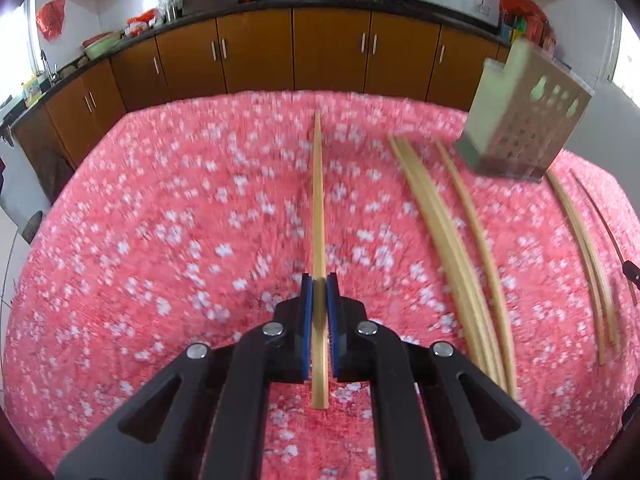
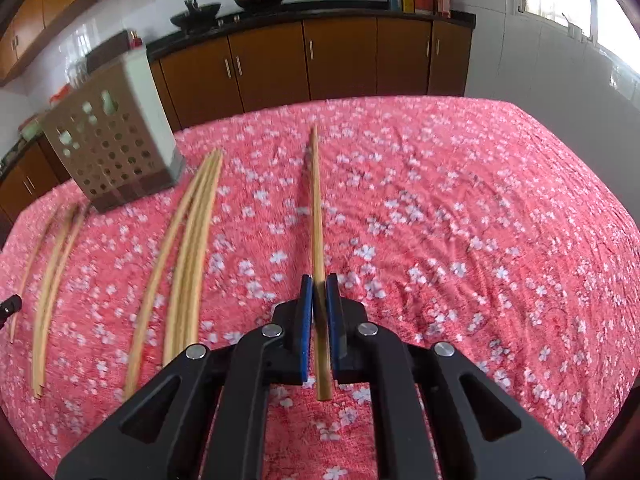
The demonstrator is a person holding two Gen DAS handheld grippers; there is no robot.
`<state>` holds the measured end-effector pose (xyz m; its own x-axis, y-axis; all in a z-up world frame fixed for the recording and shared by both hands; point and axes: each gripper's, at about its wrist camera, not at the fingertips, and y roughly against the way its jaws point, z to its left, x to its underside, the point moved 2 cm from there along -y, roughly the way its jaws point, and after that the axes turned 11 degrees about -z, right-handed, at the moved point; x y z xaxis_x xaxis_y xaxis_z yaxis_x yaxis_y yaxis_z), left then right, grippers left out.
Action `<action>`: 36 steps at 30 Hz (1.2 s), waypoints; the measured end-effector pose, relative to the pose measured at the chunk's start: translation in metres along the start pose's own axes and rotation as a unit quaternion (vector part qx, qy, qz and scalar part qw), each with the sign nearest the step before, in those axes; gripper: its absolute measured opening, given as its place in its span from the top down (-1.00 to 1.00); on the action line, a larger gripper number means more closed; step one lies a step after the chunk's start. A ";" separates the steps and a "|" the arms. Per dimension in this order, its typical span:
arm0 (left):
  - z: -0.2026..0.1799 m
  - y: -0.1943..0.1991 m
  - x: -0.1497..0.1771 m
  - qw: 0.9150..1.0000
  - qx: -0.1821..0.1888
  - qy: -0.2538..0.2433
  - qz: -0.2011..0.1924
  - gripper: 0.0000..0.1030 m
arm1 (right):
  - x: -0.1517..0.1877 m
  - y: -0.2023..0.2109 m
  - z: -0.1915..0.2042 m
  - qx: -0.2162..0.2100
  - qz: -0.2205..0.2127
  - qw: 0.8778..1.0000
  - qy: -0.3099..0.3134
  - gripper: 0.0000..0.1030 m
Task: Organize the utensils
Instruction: 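Lift both held chopsticks upright and carry them above the perforated holder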
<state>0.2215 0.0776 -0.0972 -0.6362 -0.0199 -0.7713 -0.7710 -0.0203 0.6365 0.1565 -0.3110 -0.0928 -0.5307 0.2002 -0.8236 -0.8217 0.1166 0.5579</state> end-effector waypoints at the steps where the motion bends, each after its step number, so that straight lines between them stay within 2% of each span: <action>1: 0.000 0.005 -0.004 1.000 -0.001 -0.004 -0.008 0.84 | -0.004 0.006 -0.001 0.000 -0.012 1.000 0.001 0.85; 11: -0.006 0.062 -0.045 0.996 0.010 -0.006 -0.094 0.84 | -0.037 0.053 -0.002 -0.006 -0.111 0.994 0.012 0.88; 14: -0.008 0.069 -0.051 0.994 0.008 -0.011 -0.106 0.84 | -0.034 0.044 0.000 -0.019 -0.085 0.996 0.020 0.87; 16: -0.008 0.067 -0.049 0.995 0.007 -0.010 -0.102 0.84 | -0.024 0.026 -0.006 -0.013 -0.038 0.999 0.011 0.87; 19: -0.006 0.065 -0.042 0.996 0.008 -0.004 -0.093 0.84 | -0.007 0.008 -0.020 -0.001 0.007 1.000 -0.015 0.80; 22: -0.003 0.062 -0.035 0.996 0.007 -0.001 -0.087 0.84 | 0.009 -0.006 -0.027 0.014 0.040 0.999 -0.013 0.79; 23: -0.003 0.062 -0.033 0.996 0.007 0.001 -0.087 0.84 | 0.011 -0.008 -0.028 0.020 0.043 0.999 -0.009 0.78; 25: -0.001 0.063 -0.031 0.996 0.007 0.004 -0.087 0.84 | 0.017 -0.012 -0.032 0.027 0.050 0.998 -0.007 0.63; 31: 0.000 0.064 -0.029 0.996 0.006 0.005 -0.086 0.84 | 0.021 -0.008 -0.028 0.022 0.043 0.999 0.005 0.63; 33: 0.001 0.064 -0.029 0.996 0.006 0.007 -0.086 0.84 | 0.024 -0.005 -0.027 0.012 0.044 0.999 0.009 0.85; 36: 0.002 0.065 -0.030 0.996 0.005 0.010 -0.090 0.84 | 0.023 0.000 -0.023 0.004 0.041 0.999 0.012 0.85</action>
<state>0.1904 0.0786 -0.0323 -0.4867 -0.0364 -0.8728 -0.8730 -0.0147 0.4875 0.1399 -0.3293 -0.1139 -0.6012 0.1864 -0.7770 -0.7733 0.1095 0.6246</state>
